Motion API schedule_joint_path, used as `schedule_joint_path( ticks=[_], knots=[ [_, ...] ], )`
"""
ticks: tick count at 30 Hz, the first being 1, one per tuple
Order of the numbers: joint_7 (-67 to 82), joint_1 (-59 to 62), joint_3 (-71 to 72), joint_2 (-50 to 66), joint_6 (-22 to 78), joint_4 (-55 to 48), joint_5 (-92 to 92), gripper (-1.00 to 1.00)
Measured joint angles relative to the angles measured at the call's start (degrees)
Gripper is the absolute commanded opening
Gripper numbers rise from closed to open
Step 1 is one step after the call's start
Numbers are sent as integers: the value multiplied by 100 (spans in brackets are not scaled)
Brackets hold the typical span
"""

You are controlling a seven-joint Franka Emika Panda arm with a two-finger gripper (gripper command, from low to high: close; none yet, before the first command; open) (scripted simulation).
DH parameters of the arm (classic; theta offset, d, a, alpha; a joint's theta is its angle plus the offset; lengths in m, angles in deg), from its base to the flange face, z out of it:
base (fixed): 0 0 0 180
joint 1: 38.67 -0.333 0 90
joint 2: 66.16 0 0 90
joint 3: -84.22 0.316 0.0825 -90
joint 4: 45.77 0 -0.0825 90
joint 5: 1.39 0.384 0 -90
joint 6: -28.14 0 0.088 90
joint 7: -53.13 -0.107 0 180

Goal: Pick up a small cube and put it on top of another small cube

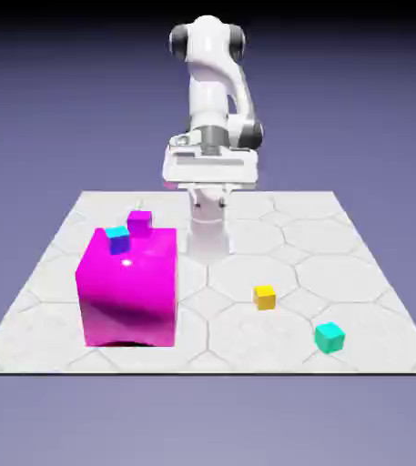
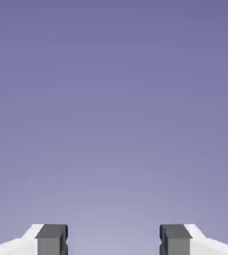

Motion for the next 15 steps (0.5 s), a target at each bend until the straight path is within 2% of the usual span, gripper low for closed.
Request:
schedule_joint_path(
  ticks=[15],
  knots=[
    [828,-277,1835,3115,3123,-2102,-2688,0]
  ],
)
